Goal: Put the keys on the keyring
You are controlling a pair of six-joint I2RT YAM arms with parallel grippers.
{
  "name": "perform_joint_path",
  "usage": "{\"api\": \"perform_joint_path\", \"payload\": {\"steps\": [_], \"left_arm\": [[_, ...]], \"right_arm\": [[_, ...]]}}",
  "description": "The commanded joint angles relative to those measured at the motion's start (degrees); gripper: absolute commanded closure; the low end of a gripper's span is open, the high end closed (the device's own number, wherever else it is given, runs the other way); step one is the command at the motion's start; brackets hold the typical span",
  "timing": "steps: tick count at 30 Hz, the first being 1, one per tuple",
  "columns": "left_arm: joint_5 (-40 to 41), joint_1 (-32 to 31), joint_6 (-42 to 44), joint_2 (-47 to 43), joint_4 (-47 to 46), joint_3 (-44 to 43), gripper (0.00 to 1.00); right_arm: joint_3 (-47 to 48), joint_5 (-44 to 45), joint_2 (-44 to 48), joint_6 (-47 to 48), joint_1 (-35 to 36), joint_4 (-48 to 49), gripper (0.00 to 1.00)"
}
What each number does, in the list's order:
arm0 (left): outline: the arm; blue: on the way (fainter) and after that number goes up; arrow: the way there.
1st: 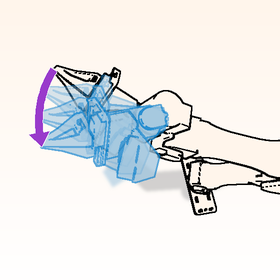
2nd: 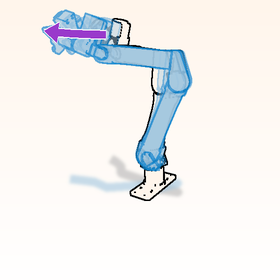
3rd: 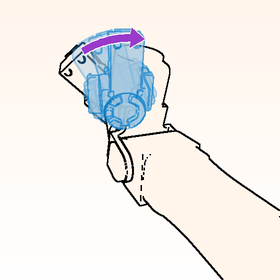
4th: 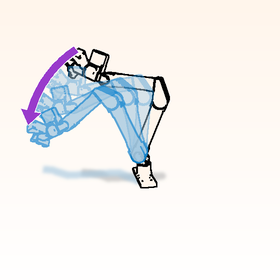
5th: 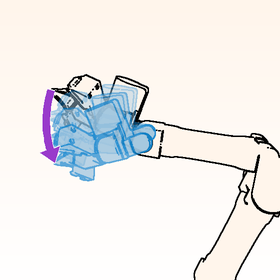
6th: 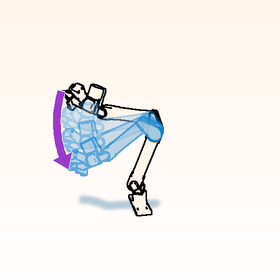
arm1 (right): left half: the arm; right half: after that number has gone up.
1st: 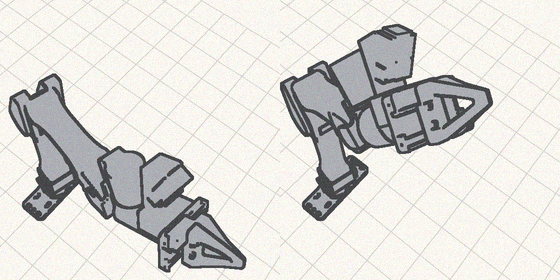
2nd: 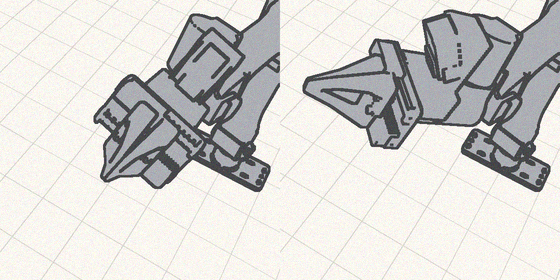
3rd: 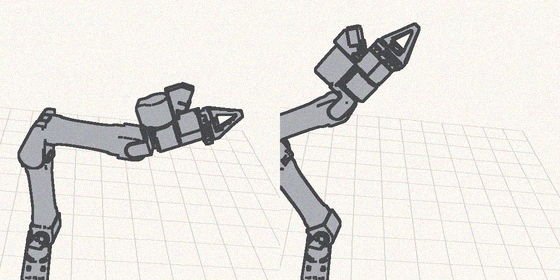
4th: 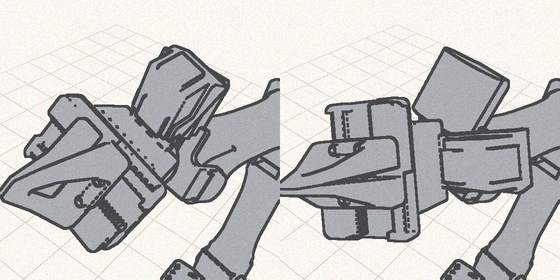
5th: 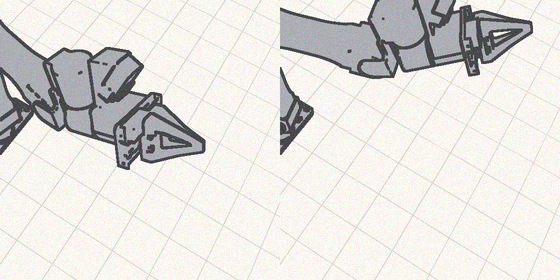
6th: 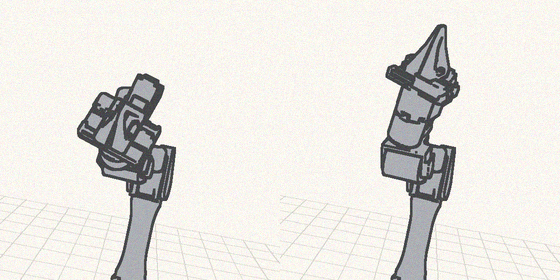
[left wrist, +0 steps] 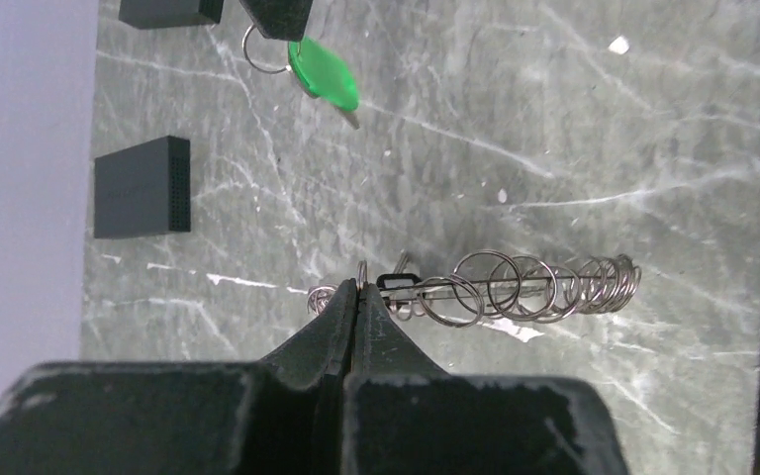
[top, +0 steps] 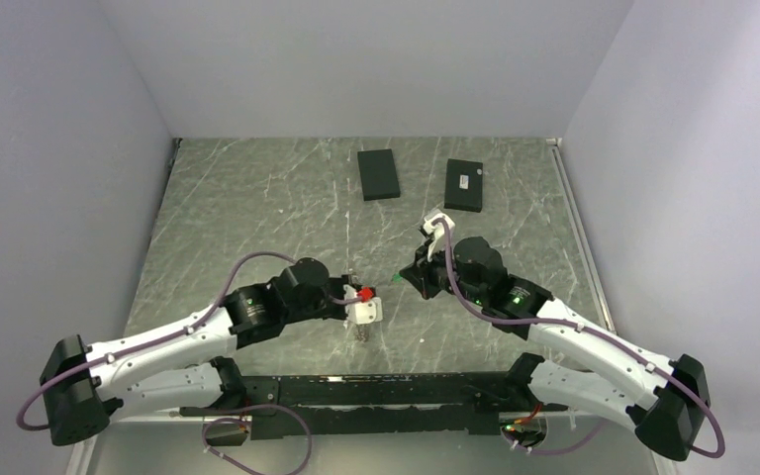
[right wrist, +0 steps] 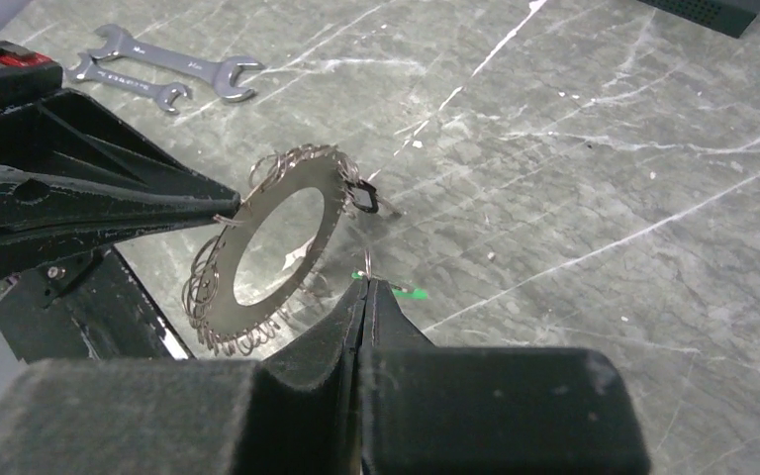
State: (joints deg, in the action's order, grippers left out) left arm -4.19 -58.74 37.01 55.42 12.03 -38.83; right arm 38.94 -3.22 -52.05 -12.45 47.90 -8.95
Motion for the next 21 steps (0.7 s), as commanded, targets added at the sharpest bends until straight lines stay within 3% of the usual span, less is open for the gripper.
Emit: {"api": "perform_joint_path", "payload": {"steps": [1, 7, 13, 18, 21], "left_arm": [[9.41, -1.73, 5.92, 3.12, 2.85, -5.12, 1.00], [22.98, -3.43, 13.04, 10.99, 11.38, -11.50, 1.00], [30.09, -4.45, 20.92, 14.17, 19.95, -19.65, 1.00], [29.82, -5.31, 23.97, 17.32, 23.33, -23.55, 1.00], [26.35, -5.63, 21.06, 21.40, 25.80, -26.27, 1.00]], "right_arm": [[-0.33, 2.01, 0.46, -0.30, 0.00, 4.00, 1.00], [-0.46, 6.67, 0.80, -0.74, 0.05, 4.05, 1.00], [-0.83, 9.79, 1.08, -1.21, 0.05, 4.34, 1.00], [-1.20, 12.97, 1.13, -2.09, -0.05, 3.88, 1.00], [-0.95, 17.61, 1.31, -3.12, -0.07, 2.35, 1.00]]}}
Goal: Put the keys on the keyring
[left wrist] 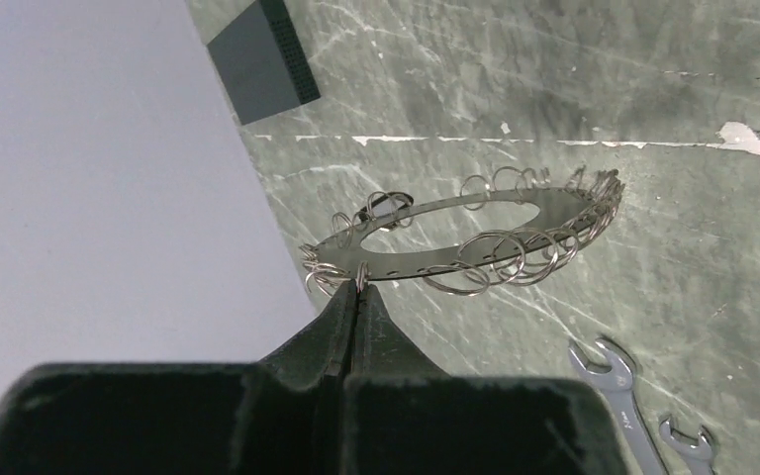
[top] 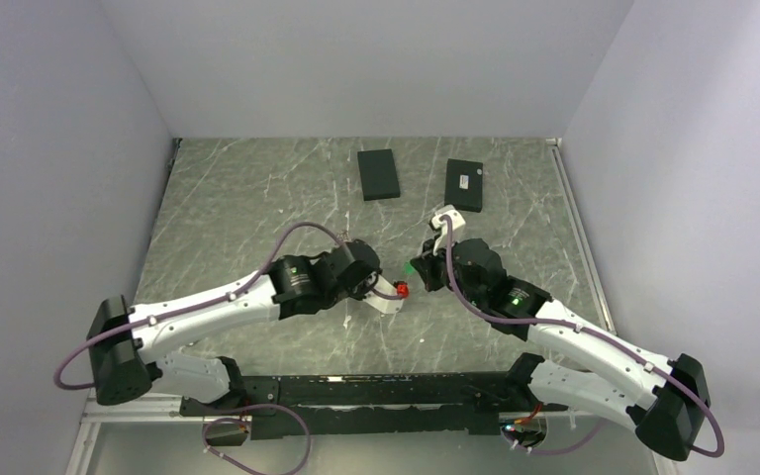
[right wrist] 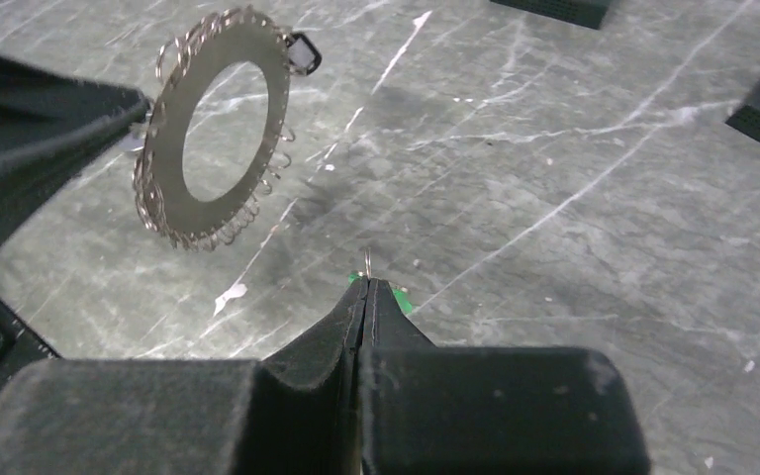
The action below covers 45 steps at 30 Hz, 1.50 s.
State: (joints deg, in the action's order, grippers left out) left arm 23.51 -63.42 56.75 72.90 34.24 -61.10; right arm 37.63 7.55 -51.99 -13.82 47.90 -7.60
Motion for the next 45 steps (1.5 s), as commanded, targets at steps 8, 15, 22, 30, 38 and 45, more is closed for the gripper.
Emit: {"api": "perform_joint_path", "payload": {"steps": [8, 15, 22, 30, 38, 45], "left_arm": [[-18.38, -0.63, -9.75, 9.44, -15.70, 9.06, 1.00], [-27.08, 0.15, -11.96, 18.68, -24.86, 9.40, 1.00], [-36.85, 4.08, -13.75, 23.01, -21.92, 5.78, 1.00], [-41.38, 7.88, -14.60, 19.12, -22.56, 8.15, 0.76], [-43.50, 10.66, -15.14, 15.59, -24.88, 10.69, 0.47], [-43.77, 13.19, -14.89, 11.81, -25.31, 12.96, 0.56]], "right_arm": [[0.04, 20.32, 4.14, -4.84, -0.83, -3.40, 1.00], [-0.42, 22.17, 5.57, -5.40, -1.01, -3.50, 1.00], [-0.83, 22.02, 6.62, -5.21, -1.11, -3.76, 1.00], [-1.84, 21.12, 7.12, -4.81, -1.08, -2.64, 1.00], [-2.06, 21.03, 7.25, -4.64, -1.14, -2.57, 1.00], [-2.38, 20.58, 7.34, -4.55, -1.08, -2.06, 1.00]]}}
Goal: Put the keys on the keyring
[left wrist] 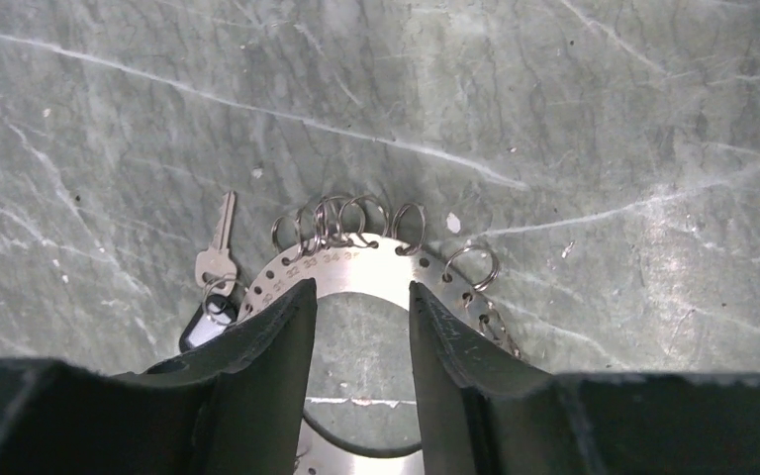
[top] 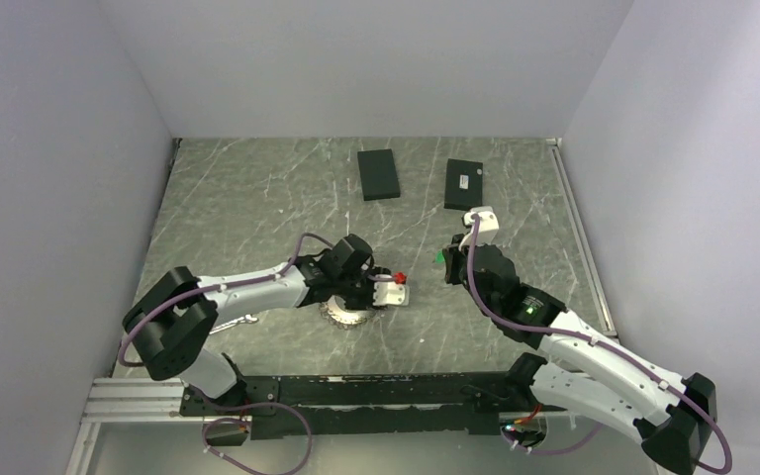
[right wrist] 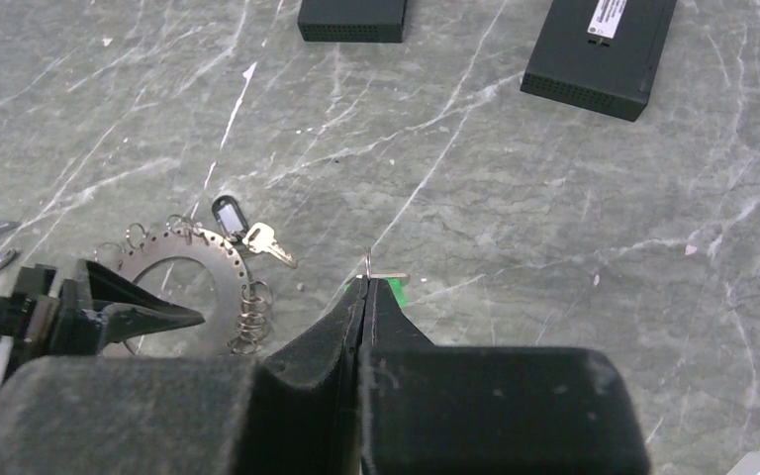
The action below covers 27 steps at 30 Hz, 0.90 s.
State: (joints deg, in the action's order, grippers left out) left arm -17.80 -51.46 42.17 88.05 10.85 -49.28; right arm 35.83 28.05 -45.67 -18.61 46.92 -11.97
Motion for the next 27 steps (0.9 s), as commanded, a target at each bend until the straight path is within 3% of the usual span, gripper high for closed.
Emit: {"api": "perform_joint_path", "payload": {"steps": [1, 5, 14, 27], "left_arm": [[-2.37, 1.35, -0.18, -3.56, -2.53, 1.63, 0.58], [-2.90, 1.29, 0.02, -2.11, -6.45, 2.98, 0.63], [-4.88, 1.32, 1.48, 2.77, -12.34, 3.44, 0.66], [-4.24, 1.14, 4.65, 2.19, -7.09, 2.85, 0.66]], "right_arm": [[-0.71, 0.07, 1.02, 0.24, -0.13, 2.37, 1.00], [-0.94, -0.18, 1.02, 0.20, -0.14, 2.74, 1.00], [-1.10, -0.20, 1.27, 0.24, -0.13, 2.51, 1.00], [-1.38, -0.02, 1.12, 0.20, -0.14, 2.79, 1.00]]}}
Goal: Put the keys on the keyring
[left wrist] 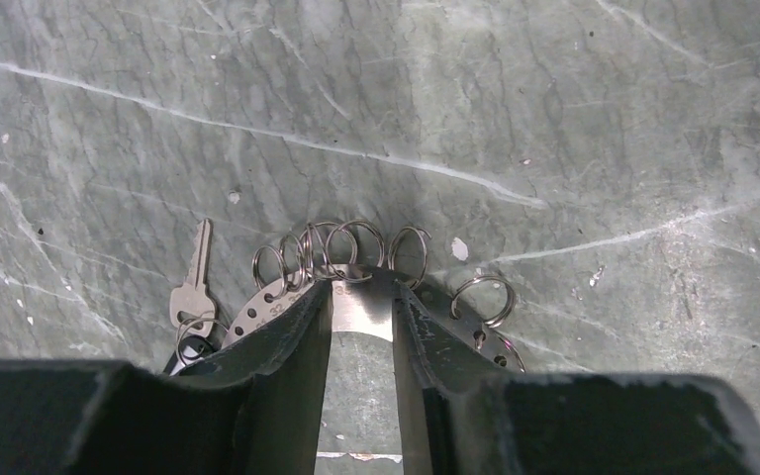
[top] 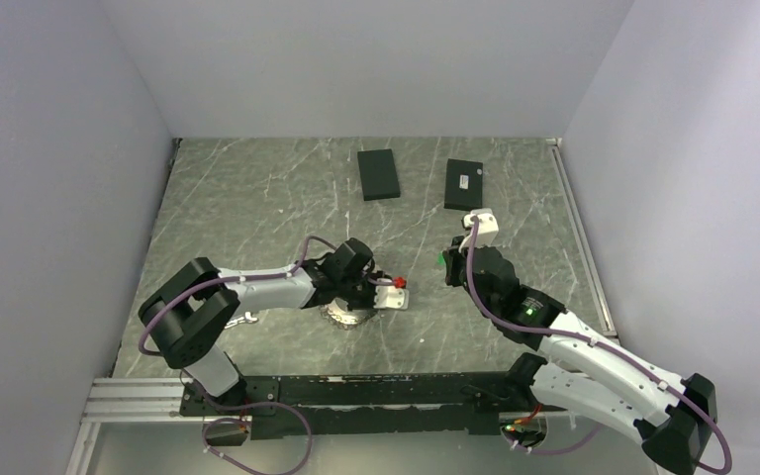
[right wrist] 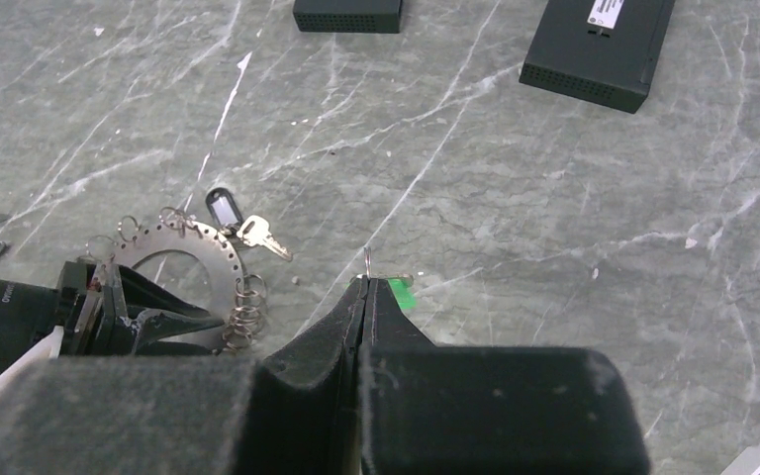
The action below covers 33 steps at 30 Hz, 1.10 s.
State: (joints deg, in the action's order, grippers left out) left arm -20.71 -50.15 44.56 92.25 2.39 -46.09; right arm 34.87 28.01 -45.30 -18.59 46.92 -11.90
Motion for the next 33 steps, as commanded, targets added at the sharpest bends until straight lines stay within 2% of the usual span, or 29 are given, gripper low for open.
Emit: {"api": "perform_joint_path", "payload": {"steps": [1, 15, 18, 21, 24, 33], "left_arm": [[-1.36, -0.22, 2.52, -2.06, 1.52, -0.26, 0.66], [1.18, -2.45, 3.27, -0.42, 2.16, -1.05, 0.64], [1.02, -2.51, 3.19, 0.56, 2.74, -1.86, 0.68], [1.45, -2.56, 3.09, 1.46, 2.34, -2.01, 0.77], [1.29, -2.43, 2.68, 1.90, 1.81, -1.90, 0.82], [0.52, -2.46, 0.65, 1.78, -0.35, -1.16, 0.82]], "right_arm": [[-0.51, 0.03, 0.74, 0.18, -0.16, 2.80, 1.00], [-0.27, -0.32, 0.21, 0.22, -0.10, 2.93, 1.00], [-0.27, -0.32, 0.08, 0.30, -0.12, 3.06, 1.00], [-0.24, -0.37, 0.16, 0.31, -0.16, 3.04, 1.00], [-0.29, -0.40, 0.21, 0.31, -0.16, 3.02, 1.00], [-0.58, -0.50, 0.52, 0.31, -0.15, 3.30, 1.00]]}}
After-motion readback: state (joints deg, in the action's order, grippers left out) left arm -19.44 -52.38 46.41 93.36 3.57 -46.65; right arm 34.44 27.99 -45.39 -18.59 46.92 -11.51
